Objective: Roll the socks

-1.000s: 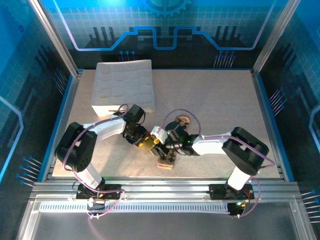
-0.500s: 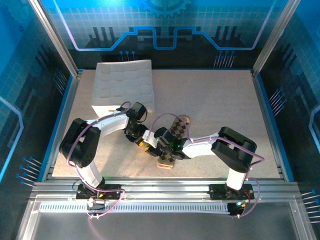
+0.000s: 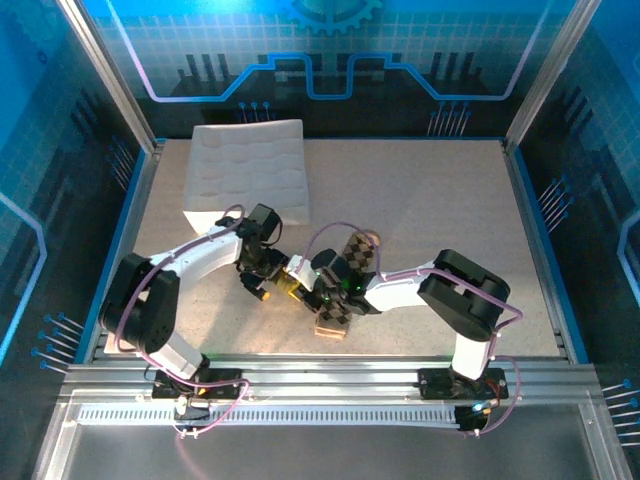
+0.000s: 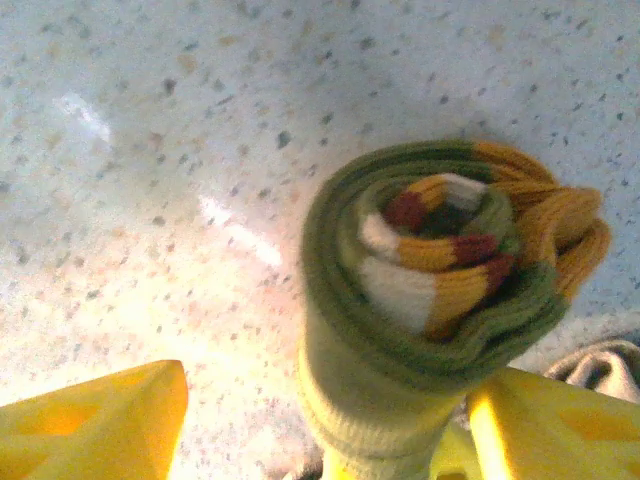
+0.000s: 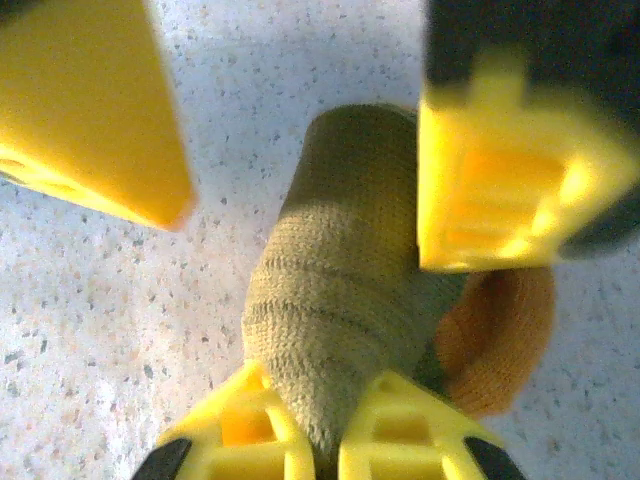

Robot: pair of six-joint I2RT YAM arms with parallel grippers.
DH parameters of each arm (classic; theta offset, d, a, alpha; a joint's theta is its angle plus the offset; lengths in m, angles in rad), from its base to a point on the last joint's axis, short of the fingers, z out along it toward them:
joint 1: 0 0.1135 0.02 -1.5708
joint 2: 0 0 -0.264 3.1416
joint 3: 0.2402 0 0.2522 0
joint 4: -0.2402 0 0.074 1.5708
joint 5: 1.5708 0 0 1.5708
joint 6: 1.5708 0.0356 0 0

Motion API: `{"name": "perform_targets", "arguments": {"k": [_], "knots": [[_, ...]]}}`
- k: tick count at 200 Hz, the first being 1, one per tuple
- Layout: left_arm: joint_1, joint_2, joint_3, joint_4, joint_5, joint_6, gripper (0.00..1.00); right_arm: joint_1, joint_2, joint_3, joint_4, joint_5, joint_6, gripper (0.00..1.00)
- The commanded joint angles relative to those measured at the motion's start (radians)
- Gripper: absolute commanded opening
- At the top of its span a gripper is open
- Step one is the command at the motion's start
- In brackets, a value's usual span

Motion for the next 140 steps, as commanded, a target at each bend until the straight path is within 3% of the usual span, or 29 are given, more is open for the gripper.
{"name": "perform_targets", "arguments": {"k": [1, 39, 87, 140], "knots": [[0.019, -0.059, 0.016, -0.063, 0.007, -0.017, 0.84, -0.024, 0.053, -0.063, -0.136, -0.079, 0.075, 0.00], [0.021, -0.018, 0.044, -0.053, 0.048, -0.029, 0.99, -0.051, 0.078, -0.053, -0.134, -0.149, 0.143, 0.00], [-0.019, 0.064, 0.107, -0.033, 0.031, -0.125, 0.99, -0.057, 0.089, -0.042, -0.146, -0.169, 0.151, 0.00], [-0.036, 0.213, 0.167, -0.020, 0.016, -0.101, 0.99, -0.057, 0.081, -0.044, -0.154, -0.155, 0.147, 0.00]]}}
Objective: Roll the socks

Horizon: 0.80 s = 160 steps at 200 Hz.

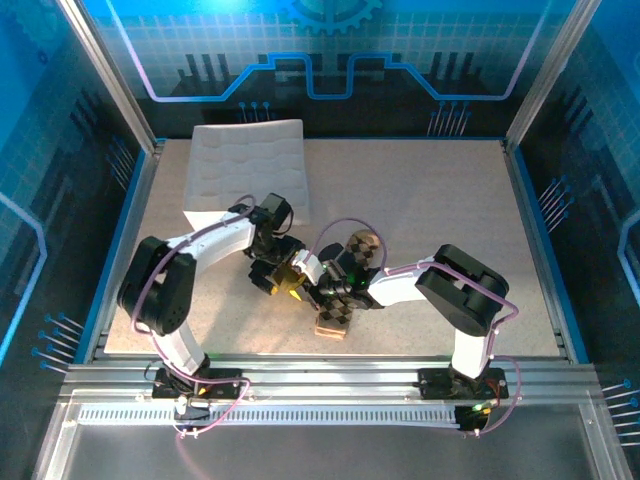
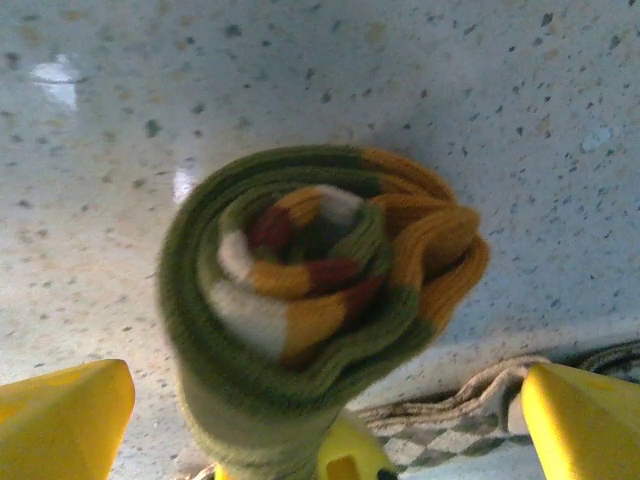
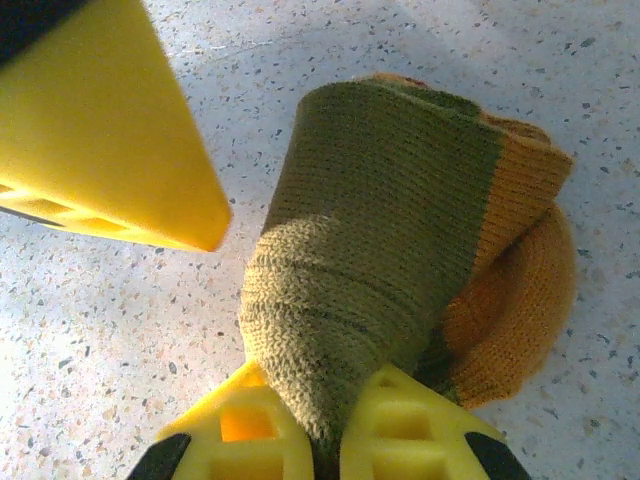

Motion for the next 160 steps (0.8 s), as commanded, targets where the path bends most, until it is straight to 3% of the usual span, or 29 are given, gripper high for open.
{"name": "perform_targets", "arguments": {"k": [1, 66, 78, 99, 142, 150, 160], "knots": [[-0.011, 0.053, 0.016, -0.009, 0.001, -0.013, 0.99, 0.000, 0.058, -0.035, -0.189, -0.008, 0.020, 0.00], [-0.034, 0.174, 0.064, -0.054, -0.011, 0.074, 0.98, 0.001, 0.058, -0.038, -0.186, -0.008, 0.019, 0.00], [-0.041, 0.171, 0.049, -0.055, 0.003, 0.083, 0.85, 0.000, 0.060, -0.037, -0.187, -0.002, 0.020, 0.00], [-0.049, 0.108, -0.009, -0.040, 0.001, 0.072, 0.47, 0.001, 0.058, -0.034, -0.189, 0.008, 0.020, 0.00], [-0.048, -0.045, -0.098, -0.042, -0.011, 0.046, 0.18, 0.001, 0.034, -0.027, -0.203, 0.019, 0.012, 0.00], [-0.044, -0.074, -0.099, -0.053, -0.020, 0.046, 0.15, 0.001, 0.013, -0.026, -0.205, 0.024, 0.007, 0.08], [-0.041, -0.106, -0.097, -0.061, -0.024, 0.051, 0.09, -0.001, -0.033, -0.030, -0.212, 0.034, 0.000, 0.28]]}}
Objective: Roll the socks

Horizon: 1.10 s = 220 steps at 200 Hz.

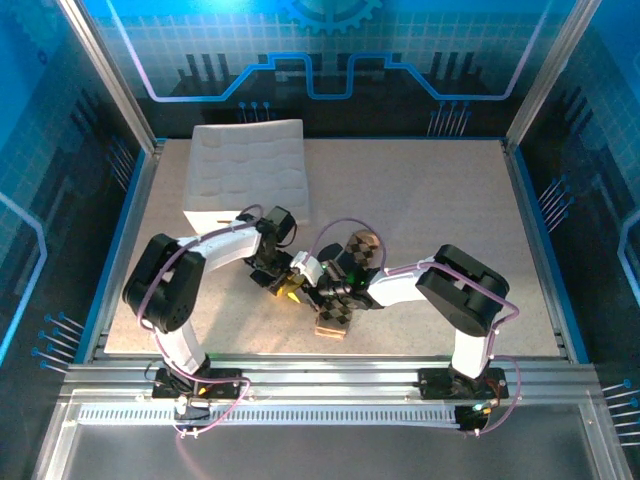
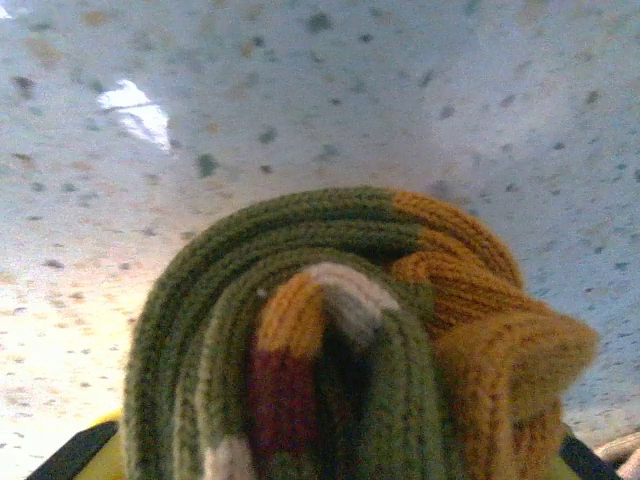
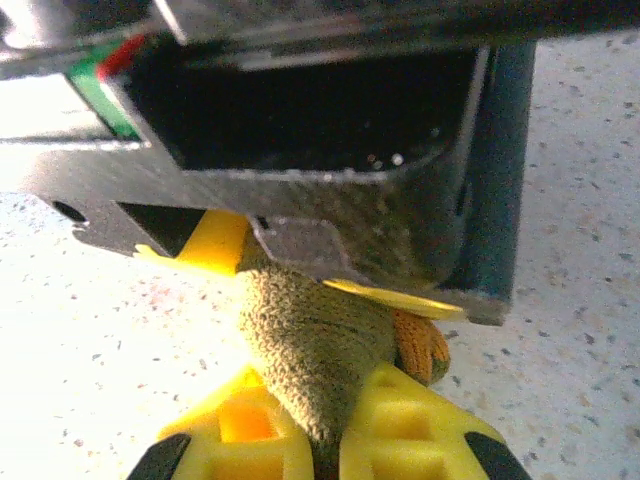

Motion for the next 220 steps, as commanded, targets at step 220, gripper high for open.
{"name": "perform_targets", "arguments": {"k": [220], "knots": [[0.098, 0.221, 0.687, 0.109, -0.548, 0.577, 0.00, -0.233, -0.785, 0.008, -0.567, 0.290, 0.100, 0.49]]}}
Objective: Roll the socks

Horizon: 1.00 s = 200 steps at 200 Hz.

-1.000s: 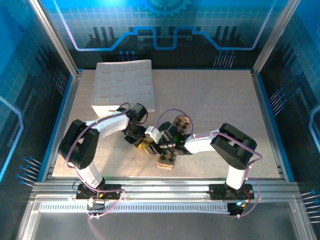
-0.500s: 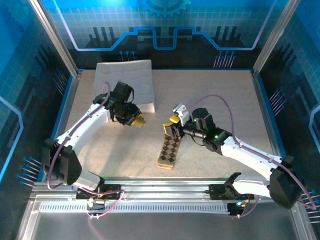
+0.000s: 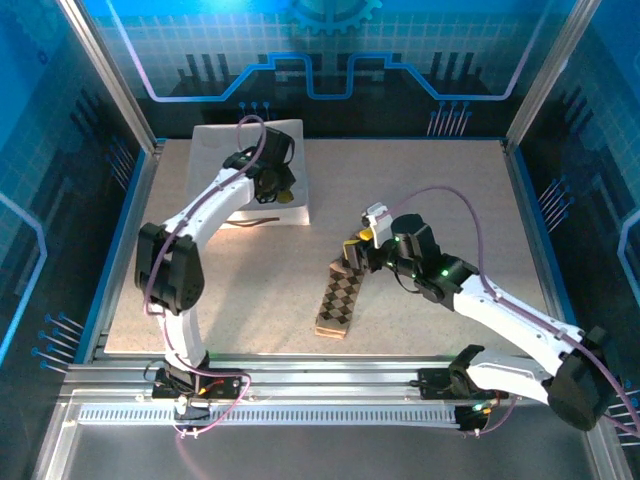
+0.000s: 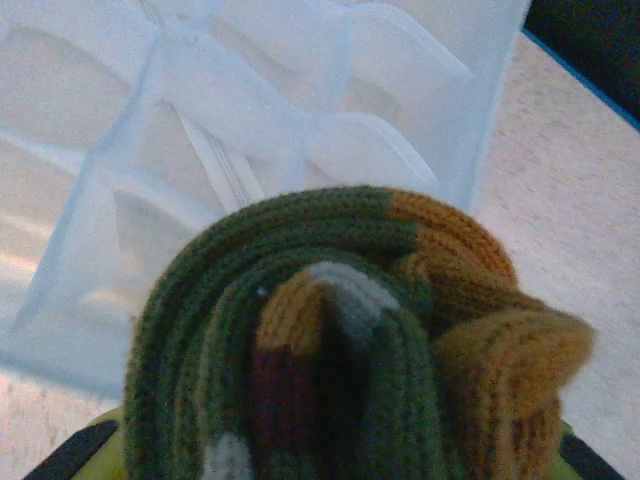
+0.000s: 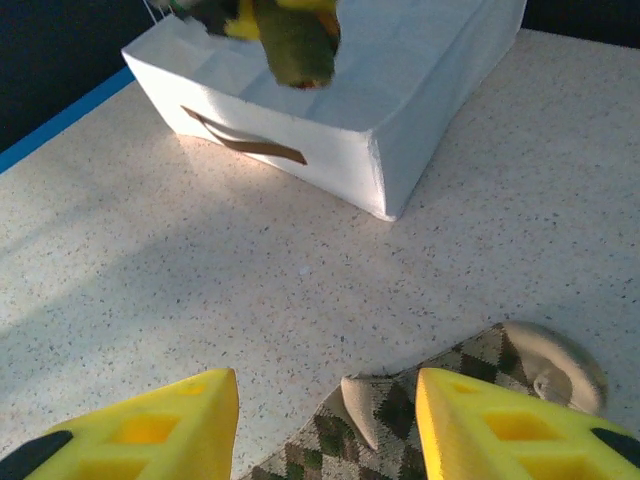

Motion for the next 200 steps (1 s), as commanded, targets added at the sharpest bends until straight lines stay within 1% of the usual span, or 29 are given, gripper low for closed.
{"name": "perform_targets", "arguments": {"k": [1, 30, 68, 91, 120, 151, 175, 179, 189, 200], "knots": [[-0.013, 0.056, 0.063, 0.030, -0.103, 0.065, 0.00, -0.010, -0.040, 0.041, -0.067, 0.038, 0.017, 0.49], [-0.029, 0.098, 0.038, 0.095, -0.096, 0.077, 0.00, -0.010, -0.071, 0.030, -0.105, 0.046, 0.019, 0.48], [-0.050, 0.142, 0.048, 0.094, -0.114, 0.087, 0.00, -0.010, -0.077, 0.019, -0.126, 0.040, 0.029, 0.48], [-0.062, 0.140, 0.023, 0.067, -0.141, 0.070, 0.00, -0.010, -0.066, 0.021, -0.127, 0.037, 0.031, 0.47], [-0.065, 0.109, -0.065, 0.124, -0.145, 0.049, 0.00, -0.010, -0.048, 0.028, -0.131, 0.026, 0.029, 0.47], [-0.071, 0.122, -0.079, 0.129, -0.135, 0.055, 0.00, -0.010, -0.031, 0.032, -0.132, 0.016, 0.030, 0.47], [-0.076, 0.108, -0.112, 0.147, -0.116, 0.053, 0.16, -0.010, -0.019, 0.031, -0.133, 0.011, 0.026, 0.47], [-0.076, 0.102, -0.122, 0.153, -0.114, 0.054, 0.21, -0.010, -0.017, 0.031, -0.134, 0.010, 0.026, 0.47], [-0.076, 0.087, -0.145, 0.170, -0.106, 0.052, 0.38, -0.010, -0.014, 0.030, -0.133, 0.007, 0.026, 0.47], [-0.076, 0.071, -0.157, 0.174, -0.103, 0.051, 0.48, -0.010, -0.008, 0.033, -0.133, 0.005, 0.025, 0.47]]}}
